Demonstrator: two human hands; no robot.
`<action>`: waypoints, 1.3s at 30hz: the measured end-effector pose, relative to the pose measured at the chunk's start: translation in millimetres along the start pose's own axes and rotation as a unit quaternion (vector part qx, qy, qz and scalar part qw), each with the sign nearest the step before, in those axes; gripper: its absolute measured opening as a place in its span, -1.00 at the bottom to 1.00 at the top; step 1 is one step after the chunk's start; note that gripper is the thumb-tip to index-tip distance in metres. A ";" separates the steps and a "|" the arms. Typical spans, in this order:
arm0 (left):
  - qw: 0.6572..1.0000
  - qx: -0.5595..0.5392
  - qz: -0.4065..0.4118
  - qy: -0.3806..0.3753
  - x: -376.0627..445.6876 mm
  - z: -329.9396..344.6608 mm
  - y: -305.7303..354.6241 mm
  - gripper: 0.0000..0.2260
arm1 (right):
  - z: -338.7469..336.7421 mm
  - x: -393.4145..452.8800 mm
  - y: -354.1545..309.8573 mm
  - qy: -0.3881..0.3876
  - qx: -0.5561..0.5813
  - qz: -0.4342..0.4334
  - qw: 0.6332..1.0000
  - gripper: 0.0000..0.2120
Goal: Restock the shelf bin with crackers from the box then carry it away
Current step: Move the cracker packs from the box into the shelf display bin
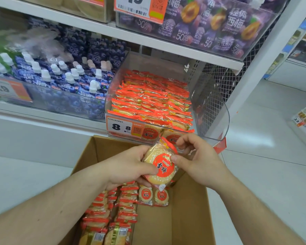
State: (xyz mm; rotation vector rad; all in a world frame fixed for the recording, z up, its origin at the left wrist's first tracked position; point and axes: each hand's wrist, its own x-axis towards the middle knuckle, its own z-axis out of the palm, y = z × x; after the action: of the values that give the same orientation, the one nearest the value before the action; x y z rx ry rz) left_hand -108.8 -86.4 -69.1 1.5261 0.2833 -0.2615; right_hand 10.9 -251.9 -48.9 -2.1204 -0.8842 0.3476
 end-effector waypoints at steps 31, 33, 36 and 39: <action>0.781 0.459 0.230 0.356 61.4 -46.8 12.9 -0.92 | -73.0 231.8 15.9 0.093 -0.582 0.037 0.807 -0.58; 0.785 0.453 0.232 0.353 62.6 -47.6 11.1 -0.92 | -72.0 238.6 23.2 0.105 -0.608 0.049 0.785 -0.62; 0.789 0.441 0.241 0.352 64.9 -47.9 9.1 -0.92 | -68.4 241.9 27.7 0.122 -0.635 0.056 0.761 -0.63; 0.787 0.439 0.249 0.355 65.4 -47.8 8.6 -0.93 | -59.6 242.9 27.5 0.129 -0.597 0.049 0.790 -0.65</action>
State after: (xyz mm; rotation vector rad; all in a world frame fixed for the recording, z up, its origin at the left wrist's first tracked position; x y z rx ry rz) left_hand -45.4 -37.9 -84.6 2.5301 0.3501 0.7428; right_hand 228.8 -129.4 -19.7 -3.2455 -0.9226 -0.6541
